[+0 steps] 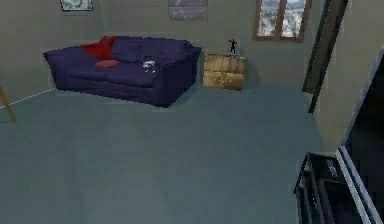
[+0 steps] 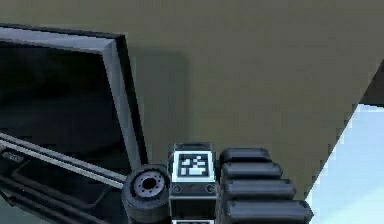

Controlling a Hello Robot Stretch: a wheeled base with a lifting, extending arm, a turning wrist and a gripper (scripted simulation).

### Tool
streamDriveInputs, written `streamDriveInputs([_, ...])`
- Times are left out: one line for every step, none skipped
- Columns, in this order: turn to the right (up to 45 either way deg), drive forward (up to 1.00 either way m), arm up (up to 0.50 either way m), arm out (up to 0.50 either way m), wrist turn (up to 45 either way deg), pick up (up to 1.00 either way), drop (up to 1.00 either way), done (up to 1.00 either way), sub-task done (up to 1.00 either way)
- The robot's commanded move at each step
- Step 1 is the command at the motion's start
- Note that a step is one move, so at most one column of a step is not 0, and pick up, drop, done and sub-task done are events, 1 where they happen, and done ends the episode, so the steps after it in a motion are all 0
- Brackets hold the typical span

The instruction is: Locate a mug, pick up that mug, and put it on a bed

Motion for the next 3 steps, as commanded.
streamDriveInputs([0.0, 0.15, 0.00, 0.00, 0.0, 0.00, 0.00, 0.00, 0.00])
streamDriveInputs([18.0, 0.00, 0.00, 0.00, 0.0, 0.00, 0.00, 0.00, 0.00])
streamDriveInputs([0.0, 1.00, 0.00, 0.00, 0.0, 0.00, 0.00, 0.00, 0.00])
